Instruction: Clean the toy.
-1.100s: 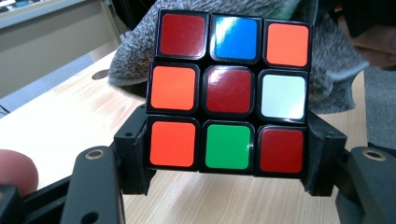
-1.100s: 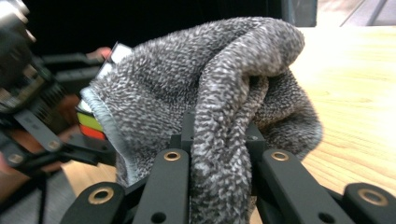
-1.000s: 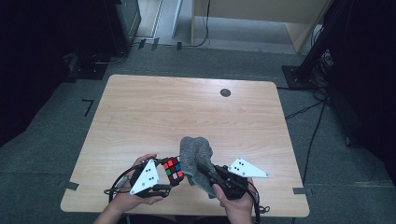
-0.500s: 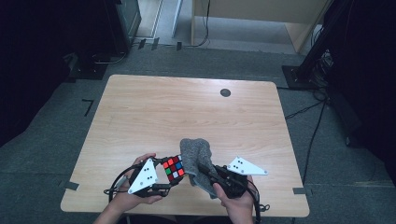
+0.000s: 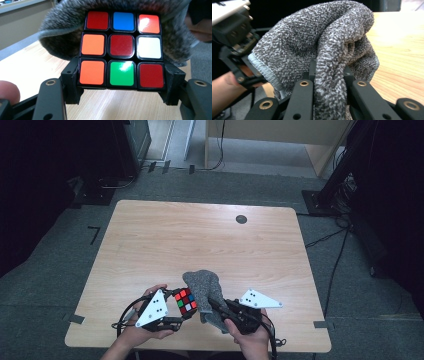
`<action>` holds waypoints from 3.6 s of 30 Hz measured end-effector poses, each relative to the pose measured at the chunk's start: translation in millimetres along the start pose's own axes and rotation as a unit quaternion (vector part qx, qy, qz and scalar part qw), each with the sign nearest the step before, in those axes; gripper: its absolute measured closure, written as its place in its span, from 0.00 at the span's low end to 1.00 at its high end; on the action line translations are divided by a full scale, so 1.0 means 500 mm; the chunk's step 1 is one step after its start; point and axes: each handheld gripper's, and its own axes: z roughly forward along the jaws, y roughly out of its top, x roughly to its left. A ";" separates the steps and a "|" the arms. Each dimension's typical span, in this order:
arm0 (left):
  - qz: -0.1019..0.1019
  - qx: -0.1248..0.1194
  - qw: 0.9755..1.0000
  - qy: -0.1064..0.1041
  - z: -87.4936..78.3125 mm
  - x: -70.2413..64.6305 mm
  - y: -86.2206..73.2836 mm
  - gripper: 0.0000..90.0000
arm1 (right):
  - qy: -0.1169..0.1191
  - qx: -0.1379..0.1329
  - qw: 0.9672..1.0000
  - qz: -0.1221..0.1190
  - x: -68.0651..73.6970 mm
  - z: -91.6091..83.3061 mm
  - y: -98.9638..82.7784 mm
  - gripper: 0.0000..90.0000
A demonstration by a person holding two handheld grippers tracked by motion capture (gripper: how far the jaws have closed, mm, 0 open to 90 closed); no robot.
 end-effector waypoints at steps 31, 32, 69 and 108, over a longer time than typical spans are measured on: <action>0.027 0.036 0.999 0.012 0.021 -0.014 -0.006 0.38 | 0.012 -0.007 1.000 -0.021 0.046 -0.003 0.018 0.88; 0.032 0.039 0.999 0.018 0.020 -0.015 -0.005 0.38 | 0.012 -0.008 1.000 -0.019 0.044 0.000 0.014 0.87; -0.018 -0.010 1.000 -0.001 -0.010 0.015 0.001 0.38 | -0.023 0.026 0.999 0.013 -0.011 0.010 -0.007 0.87; -0.084 -0.069 0.993 -0.042 -0.023 0.027 0.011 0.38 | 0.052 0.006 0.998 0.041 0.000 0.042 -0.038 0.89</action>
